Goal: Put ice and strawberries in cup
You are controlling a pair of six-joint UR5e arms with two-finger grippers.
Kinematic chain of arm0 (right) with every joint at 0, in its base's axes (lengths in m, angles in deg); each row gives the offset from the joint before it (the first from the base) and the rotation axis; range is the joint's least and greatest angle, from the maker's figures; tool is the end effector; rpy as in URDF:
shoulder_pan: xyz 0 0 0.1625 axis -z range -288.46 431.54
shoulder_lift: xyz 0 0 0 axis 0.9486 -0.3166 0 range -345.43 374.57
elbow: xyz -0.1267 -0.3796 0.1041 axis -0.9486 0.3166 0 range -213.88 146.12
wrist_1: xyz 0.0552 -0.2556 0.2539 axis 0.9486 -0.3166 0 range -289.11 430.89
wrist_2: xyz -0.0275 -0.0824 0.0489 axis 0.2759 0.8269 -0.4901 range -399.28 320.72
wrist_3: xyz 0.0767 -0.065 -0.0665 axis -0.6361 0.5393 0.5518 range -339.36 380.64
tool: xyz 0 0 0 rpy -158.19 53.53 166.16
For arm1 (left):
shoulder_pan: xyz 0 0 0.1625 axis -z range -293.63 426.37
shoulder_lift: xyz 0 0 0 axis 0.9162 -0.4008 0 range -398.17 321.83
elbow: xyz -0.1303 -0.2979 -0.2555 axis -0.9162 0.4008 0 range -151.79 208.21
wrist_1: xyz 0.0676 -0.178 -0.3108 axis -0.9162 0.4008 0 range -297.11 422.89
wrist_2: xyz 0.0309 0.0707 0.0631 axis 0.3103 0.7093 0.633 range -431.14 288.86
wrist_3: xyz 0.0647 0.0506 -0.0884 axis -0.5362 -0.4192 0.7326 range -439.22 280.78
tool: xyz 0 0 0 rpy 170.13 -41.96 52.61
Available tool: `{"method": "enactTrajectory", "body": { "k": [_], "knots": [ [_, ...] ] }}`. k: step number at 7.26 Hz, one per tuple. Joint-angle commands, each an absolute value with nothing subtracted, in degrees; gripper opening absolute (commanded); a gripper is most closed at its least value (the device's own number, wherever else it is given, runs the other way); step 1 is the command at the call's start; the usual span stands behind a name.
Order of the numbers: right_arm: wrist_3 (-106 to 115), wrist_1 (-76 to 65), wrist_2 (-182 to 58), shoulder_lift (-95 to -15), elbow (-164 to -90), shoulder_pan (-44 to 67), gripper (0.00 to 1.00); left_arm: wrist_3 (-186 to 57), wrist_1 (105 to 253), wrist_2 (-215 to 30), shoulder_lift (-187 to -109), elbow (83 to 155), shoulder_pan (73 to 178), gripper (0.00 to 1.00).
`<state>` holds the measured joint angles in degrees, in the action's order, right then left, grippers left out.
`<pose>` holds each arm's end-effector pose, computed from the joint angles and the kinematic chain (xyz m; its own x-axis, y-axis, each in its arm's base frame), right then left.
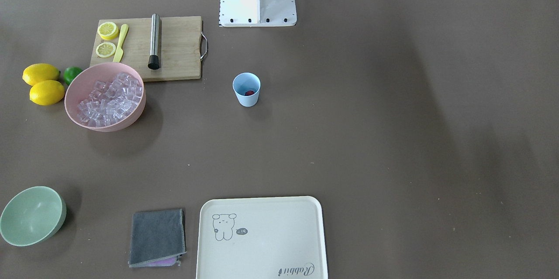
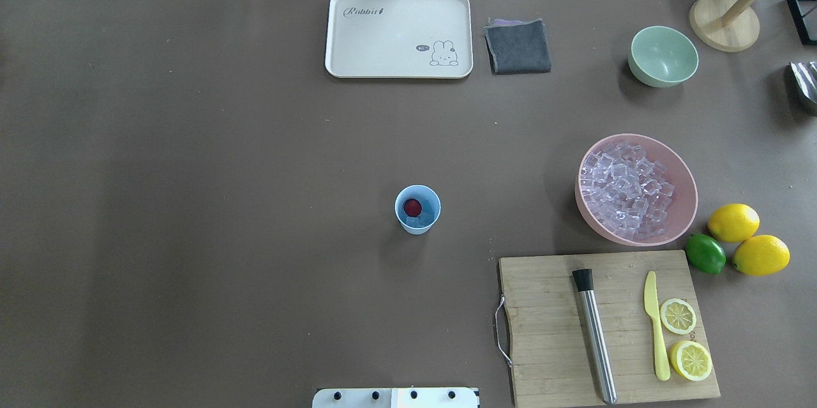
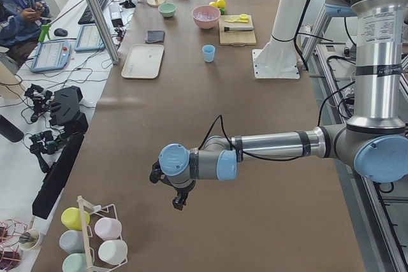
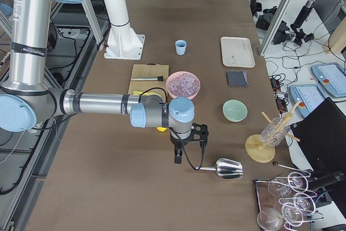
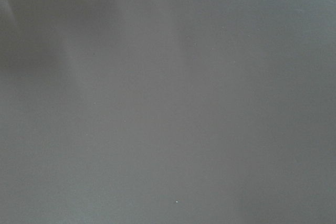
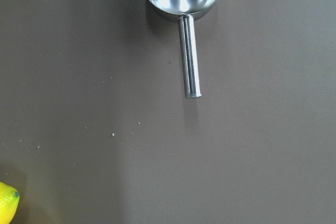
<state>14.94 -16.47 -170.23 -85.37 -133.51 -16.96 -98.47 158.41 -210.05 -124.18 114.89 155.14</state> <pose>0.0445 -0.3724 0.6586 0.7532 0.0531 0.6557 -0.0490 0.9985 -0.0246 -0.0336 -0.4058 0.7005 0.6137 0.3205 -0.7215 -0.2370 0.9465 0.2188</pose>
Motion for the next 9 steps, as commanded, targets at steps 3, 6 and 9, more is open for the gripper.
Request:
{"method": "enactTrajectory", "body": {
  "k": [3,6,9],
  "knots": [
    [15.0,-16.5,-170.2,-85.3,-133.5,-16.9,1.00,-98.5,158.3,-210.1,-124.1,114.7,155.1,0.98],
    [15.0,-16.4,-170.3,-85.3,-133.6,-17.0,1.00,-98.4,158.3,-210.2,-124.1,114.9,155.1,0.98],
    [15.0,-16.5,-170.3,-85.3,-134.0,-17.0,1.00,-88.1,158.0,-209.5,-124.2,115.1,155.1,0.98]
  ]
}}
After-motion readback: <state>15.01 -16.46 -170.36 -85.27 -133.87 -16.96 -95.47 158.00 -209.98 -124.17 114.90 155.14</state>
